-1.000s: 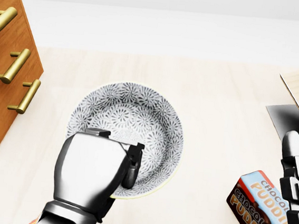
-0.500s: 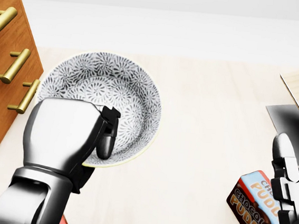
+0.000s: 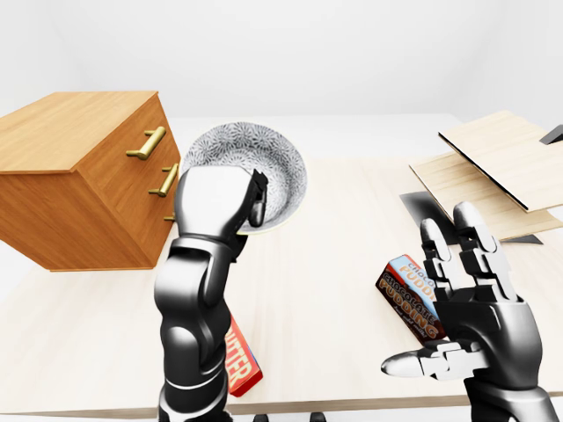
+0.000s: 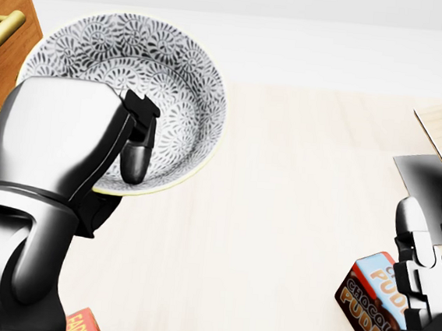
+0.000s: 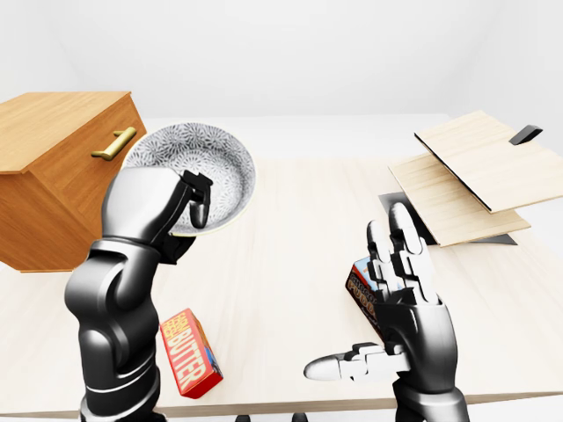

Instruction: Close the top drawer of the cabinet and put the bowl on top of it.

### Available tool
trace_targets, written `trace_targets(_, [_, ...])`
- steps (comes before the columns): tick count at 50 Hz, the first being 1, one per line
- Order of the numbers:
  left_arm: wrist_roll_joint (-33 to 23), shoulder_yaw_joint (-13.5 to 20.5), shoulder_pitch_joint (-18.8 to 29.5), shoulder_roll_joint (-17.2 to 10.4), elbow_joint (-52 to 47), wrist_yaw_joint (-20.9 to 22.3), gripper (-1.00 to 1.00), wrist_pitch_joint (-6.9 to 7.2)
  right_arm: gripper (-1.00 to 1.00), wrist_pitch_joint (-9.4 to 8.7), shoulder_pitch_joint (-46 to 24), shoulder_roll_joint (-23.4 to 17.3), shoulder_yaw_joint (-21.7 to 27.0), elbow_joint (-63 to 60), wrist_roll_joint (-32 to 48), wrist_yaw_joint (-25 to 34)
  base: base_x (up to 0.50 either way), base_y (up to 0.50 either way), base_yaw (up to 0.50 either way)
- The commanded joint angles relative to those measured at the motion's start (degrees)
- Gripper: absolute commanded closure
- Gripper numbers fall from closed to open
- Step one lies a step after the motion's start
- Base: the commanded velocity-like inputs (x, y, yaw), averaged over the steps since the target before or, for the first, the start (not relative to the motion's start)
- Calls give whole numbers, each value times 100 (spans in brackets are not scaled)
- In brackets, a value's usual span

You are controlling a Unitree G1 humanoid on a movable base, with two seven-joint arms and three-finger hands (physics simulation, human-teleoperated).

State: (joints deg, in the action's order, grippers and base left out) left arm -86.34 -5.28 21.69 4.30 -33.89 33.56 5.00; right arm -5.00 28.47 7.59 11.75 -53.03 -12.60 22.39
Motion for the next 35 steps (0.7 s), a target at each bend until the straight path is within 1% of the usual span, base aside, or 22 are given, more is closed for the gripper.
trace_targets(1, [-91, 248, 707, -142, -146, 397, 100, 0, -100, 0, 8, -14, -2, -27, -13, -18, 0, 0, 0])
trace_targets(2, [-90, 248, 712, -147, -144, 400, 100, 0, -100, 0, -2, -18, 12, -30, -26, -19, 0, 0, 0])
trace_targets(5, [-30, 378, 1020, -254, -12, 546, 100, 0, -100, 0, -16, -11, 51, -44, -50, -5, 0, 0, 0])
trace_targets(8, [98, 480, 1274, -382, 177, 576, 100, 0, -100, 0, -31, 1, 80, -53, -60, 12, 0, 0, 0])
trace_targets(10, [241, 578, 1519, -487, 346, 523, 100, 0, -100, 0, -42, 7, 92, -51, -60, 23, 0, 0, 0])
trace_targets(14, [475, 635, 1747, -673, 544, 472, 100, 0, -100, 0, -52, 16, 106, -47, -59, 47, 0, 0, 0])
trace_targets(16, [696, 719, 1940, -813, 762, 369, 100, 0, -100, 0, 5, 35, 91, -71, -54, 82, 0, 0, 0])
trace_targets(25, [1219, 864, 2378, -1272, 1312, 60, 100, 0, -100, 0, -4, 40, 79, -72, -36, 89, 0, 0, 0])
trace_targets(35, [1355, 892, 2748, -1584, 1548, 94, 100, 0, -100, 0, 29, 39, 25, -75, -14, 71, 0, 0, 0])
